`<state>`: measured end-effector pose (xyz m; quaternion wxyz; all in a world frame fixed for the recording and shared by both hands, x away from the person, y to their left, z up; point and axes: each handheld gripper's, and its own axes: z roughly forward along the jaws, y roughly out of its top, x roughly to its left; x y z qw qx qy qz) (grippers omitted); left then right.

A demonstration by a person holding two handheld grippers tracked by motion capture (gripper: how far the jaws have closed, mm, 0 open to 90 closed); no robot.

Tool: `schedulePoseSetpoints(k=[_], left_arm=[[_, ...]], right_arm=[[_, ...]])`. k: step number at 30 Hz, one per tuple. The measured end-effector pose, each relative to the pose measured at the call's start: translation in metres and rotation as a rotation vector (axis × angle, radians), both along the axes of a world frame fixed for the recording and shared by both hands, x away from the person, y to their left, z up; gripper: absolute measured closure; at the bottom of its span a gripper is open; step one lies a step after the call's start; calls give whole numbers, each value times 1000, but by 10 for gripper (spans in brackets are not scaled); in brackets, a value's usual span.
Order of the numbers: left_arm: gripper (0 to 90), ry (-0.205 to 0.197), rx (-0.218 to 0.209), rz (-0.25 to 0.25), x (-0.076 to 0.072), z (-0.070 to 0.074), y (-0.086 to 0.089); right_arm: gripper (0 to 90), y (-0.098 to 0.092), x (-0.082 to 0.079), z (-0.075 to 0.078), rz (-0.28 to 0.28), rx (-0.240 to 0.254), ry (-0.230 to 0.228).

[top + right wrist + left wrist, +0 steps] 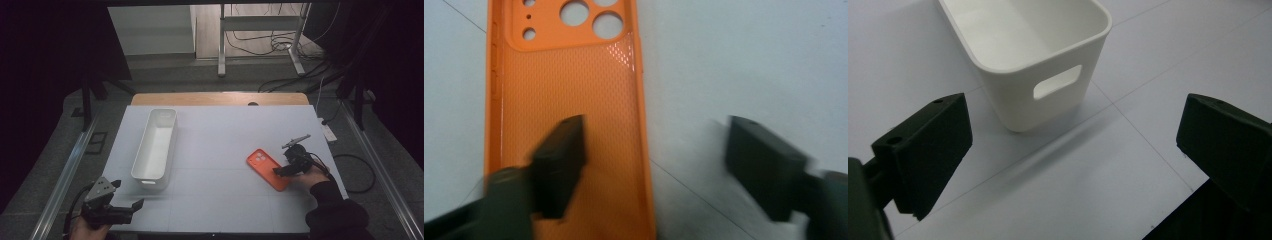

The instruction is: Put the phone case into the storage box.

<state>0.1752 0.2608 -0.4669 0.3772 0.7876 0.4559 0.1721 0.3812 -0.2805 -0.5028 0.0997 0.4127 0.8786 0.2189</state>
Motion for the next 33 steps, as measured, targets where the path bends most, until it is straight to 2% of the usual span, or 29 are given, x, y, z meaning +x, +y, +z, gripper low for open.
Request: schedulePoseSetpoints(k=[1,2,5,7,10,12,14,19,22,27,33], left_arm=[[21,0,1,0,0,0,0],[21,-1,3,0,0,0,0],[21,0,3,-1,0,0,0],[20,-1,-2,-3,0,0,0],[20,-2,-8,-6,0,0,1],[20,-3,-6,-8,0,0,1],[20,-3,-5,-11,0,0,1],[19,-1,-12,-9,0,0,1],[15,3,-15,-4,1,0,2],[17,12,-31,-5,1,0,3],[14,17,-31,-2,2,0,3]], right_arm=[[487,-2,1,4,9,3,16],[487,-2,1,4,9,3,16],[636,-1,1,6,22,12,47],[660,-1,2,6,19,17,57],[796,-4,5,7,5,42,96],[811,-4,5,7,8,50,105],[872,-2,5,8,14,19,85],[885,2,4,10,28,-26,75],[887,3,3,10,30,-35,65],[888,3,2,11,35,-29,68],[888,5,0,14,38,-20,46]])
